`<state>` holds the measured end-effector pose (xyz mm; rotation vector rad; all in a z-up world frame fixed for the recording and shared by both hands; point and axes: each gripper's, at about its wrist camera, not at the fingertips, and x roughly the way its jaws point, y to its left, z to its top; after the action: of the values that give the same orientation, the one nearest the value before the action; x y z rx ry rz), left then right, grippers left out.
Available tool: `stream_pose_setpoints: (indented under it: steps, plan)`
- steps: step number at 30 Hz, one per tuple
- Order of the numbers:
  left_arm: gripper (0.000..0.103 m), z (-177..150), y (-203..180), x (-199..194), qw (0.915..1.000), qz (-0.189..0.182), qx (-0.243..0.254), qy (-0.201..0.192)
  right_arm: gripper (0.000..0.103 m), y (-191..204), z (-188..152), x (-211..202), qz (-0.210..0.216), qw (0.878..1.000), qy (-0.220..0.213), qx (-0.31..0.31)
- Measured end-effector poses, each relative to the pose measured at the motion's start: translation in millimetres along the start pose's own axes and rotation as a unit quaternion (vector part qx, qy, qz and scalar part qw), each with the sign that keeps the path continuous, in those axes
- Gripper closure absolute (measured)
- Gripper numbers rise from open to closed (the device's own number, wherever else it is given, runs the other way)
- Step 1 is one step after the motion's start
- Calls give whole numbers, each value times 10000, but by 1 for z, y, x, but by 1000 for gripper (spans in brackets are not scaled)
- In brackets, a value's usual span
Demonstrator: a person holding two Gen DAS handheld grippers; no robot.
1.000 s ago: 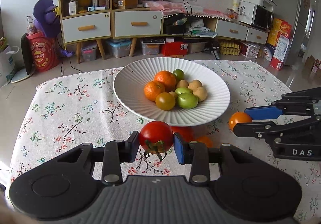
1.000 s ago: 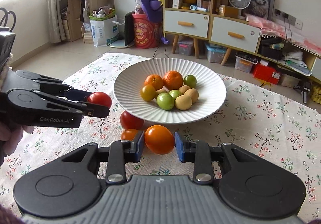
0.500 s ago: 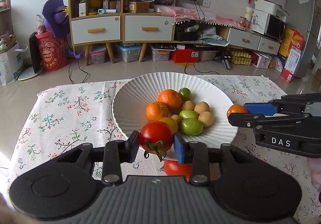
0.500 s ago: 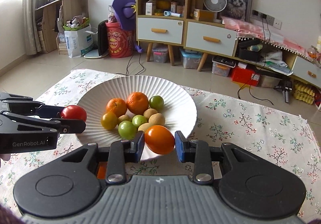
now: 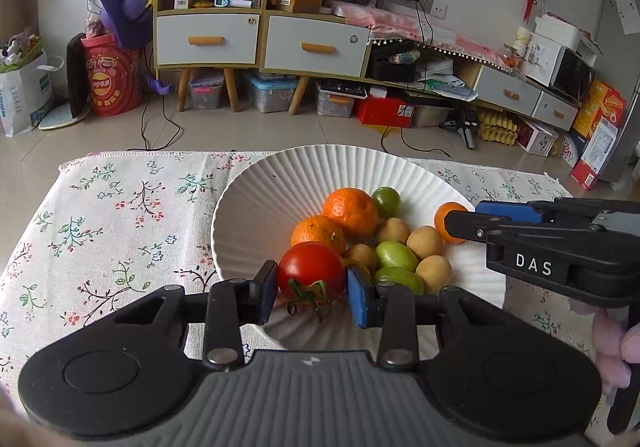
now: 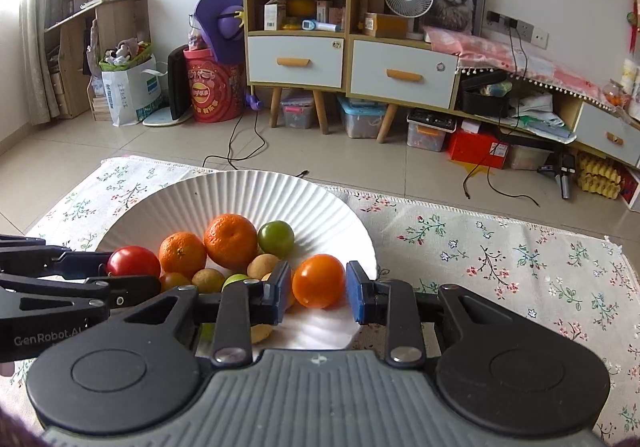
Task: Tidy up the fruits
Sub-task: 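Carry the red and orange tomatoes in both grippers over the bowl, then open both grippers to release the tomatoes into the bowl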
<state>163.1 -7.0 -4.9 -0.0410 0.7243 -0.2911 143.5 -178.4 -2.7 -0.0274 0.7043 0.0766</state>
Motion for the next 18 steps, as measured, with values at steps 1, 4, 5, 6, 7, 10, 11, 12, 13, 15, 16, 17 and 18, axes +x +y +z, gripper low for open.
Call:
stream_pose_setpoints:
  steps: [1, 4, 5, 6, 7, 10, 11, 12, 13, 15, 16, 17, 18]
  plan:
    - [69, 0, 1, 1, 10000, -30, -34, -15, 76, -1, 0, 2, 5, 10000, 1, 40]
    - [69, 0, 1, 3, 9999, -81, -52, -79, 76, -1, -1, 4, 46, 9999, 7, 97]
    - [69, -1, 2, 3, 9999, -111, -72, -99, 76, -1, -2, 5, 54, 9999, 9, 100]
    - [69, -1, 2, 4, 9998, -152, -86, -117, 76, -1, -3, 5, 68, 9999, 6, 110]
    - [69, -1, 3, 4, 9997, -191, -99, -142, 76, -1, -3, 5, 89, 9999, -5, 131]
    - [68, -3, 5, 4, 9993, -285, -144, -218, 75, -4, -2, 2, 178, 9995, -74, 234]
    - [68, -3, 5, 4, 9991, -302, -147, -240, 74, -4, 0, 2, 211, 9993, -106, 276]
    - [68, -2, 6, 4, 9991, -308, -150, -250, 74, -5, 0, 0, 230, 9992, -132, 304]
    - [68, -2, 6, 3, 9991, -306, -162, -253, 74, -5, 1, -1, 244, 9990, -158, 326]
    - [68, -1, 5, 2, 9990, -309, -182, -276, 74, -5, 2, -3, 255, 9990, -182, 332]
    - [66, 0, 5, 1, 9989, -316, -178, -291, 73, -5, 3, -3, 255, 9990, -182, 332]
    - [64, 0, 5, 0, 9989, -315, -172, -296, 70, -5, 3, -3, 245, 9989, -185, 344]
    - [63, 1, 5, 0, 9989, -310, -169, -300, 68, -6, 4, -5, 234, 9989, -198, 366]
